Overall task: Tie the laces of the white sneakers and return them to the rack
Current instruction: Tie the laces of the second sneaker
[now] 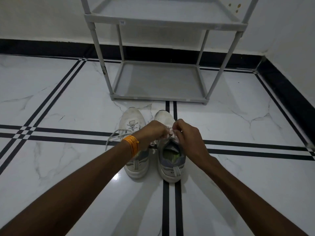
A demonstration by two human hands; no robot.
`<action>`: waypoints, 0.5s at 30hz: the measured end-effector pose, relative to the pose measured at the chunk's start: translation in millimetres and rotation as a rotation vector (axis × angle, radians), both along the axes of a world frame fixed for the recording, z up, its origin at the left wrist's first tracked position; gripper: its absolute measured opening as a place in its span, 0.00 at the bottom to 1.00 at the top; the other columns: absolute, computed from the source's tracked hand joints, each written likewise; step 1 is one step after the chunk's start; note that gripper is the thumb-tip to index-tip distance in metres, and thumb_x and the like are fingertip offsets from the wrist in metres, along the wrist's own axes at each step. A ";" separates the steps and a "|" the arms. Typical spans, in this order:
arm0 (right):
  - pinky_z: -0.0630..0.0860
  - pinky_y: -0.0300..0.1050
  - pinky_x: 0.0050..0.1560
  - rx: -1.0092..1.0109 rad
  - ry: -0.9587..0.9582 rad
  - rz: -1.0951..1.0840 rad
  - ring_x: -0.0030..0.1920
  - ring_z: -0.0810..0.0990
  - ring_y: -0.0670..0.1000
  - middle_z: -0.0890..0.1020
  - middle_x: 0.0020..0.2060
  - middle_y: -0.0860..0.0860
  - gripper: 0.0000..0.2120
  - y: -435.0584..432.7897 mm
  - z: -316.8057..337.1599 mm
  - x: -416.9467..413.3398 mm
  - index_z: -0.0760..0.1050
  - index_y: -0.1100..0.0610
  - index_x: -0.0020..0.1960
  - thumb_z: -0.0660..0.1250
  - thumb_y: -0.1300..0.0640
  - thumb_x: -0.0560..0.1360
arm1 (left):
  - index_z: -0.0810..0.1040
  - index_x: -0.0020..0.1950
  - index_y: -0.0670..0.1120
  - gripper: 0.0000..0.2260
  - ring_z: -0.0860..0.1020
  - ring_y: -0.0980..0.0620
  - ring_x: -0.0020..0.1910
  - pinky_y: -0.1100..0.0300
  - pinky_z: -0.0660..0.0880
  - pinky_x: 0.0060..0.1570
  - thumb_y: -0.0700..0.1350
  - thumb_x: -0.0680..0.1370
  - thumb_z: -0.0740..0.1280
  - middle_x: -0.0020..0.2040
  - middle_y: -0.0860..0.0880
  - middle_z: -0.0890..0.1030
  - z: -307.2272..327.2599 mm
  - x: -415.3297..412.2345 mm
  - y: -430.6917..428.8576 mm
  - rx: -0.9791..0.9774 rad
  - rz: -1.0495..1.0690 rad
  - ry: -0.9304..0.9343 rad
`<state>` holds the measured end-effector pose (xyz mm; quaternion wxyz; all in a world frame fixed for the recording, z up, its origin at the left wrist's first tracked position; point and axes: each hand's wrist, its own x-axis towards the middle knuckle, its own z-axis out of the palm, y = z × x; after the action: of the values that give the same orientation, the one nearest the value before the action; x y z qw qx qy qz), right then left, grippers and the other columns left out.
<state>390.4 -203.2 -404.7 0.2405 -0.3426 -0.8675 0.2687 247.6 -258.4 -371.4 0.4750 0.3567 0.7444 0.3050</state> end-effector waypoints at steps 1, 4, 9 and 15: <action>0.75 0.42 0.47 0.030 -0.018 0.013 0.45 0.77 0.49 0.80 0.46 0.52 0.07 1.9 0.5 1.3 0.74 0.56 0.51 0.61 0.54 0.78 | 0.80 0.41 0.39 0.05 0.72 0.49 0.41 0.59 0.69 0.40 0.35 0.72 0.64 0.40 0.43 0.78 1.3 0.3 -0.7 -0.013 0.015 -0.032; 0.70 0.51 0.61 0.167 -0.088 0.051 0.59 0.73 0.54 0.79 0.58 0.54 0.13 3.5 1.8 6.2 0.78 0.54 0.55 0.67 0.51 0.73 | 0.81 0.45 0.37 0.09 0.75 0.46 0.43 0.56 0.73 0.42 0.39 0.69 0.66 0.42 0.40 0.79 -0.9 1.4 -2.6 -0.013 0.060 -0.130; 0.72 0.49 0.46 0.403 -0.152 0.040 0.46 0.77 0.55 0.82 0.45 0.55 0.10 2.6 6.0 9.8 0.81 0.58 0.47 0.68 0.52 0.73 | 0.78 0.38 0.41 0.04 0.77 0.47 0.44 0.59 0.75 0.41 0.39 0.72 0.66 0.41 0.43 0.79 -3.0 2.4 -1.8 -0.006 0.090 -0.180; 0.72 0.52 0.46 0.355 -0.223 0.067 0.44 0.77 0.57 0.82 0.42 0.57 0.14 9.4 13.1 2.5 0.79 0.59 0.45 0.61 0.50 0.75 | 0.83 0.46 0.36 0.05 0.78 0.47 0.46 0.56 0.77 0.51 0.35 0.74 0.68 0.47 0.41 0.83 1.4 -1.8 -2.1 0.033 0.155 -0.194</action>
<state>392.9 -193.8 -391.6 0.1905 -0.2934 -0.9334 0.0797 245.8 -260.5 -370.0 0.5139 0.2746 0.7152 0.3860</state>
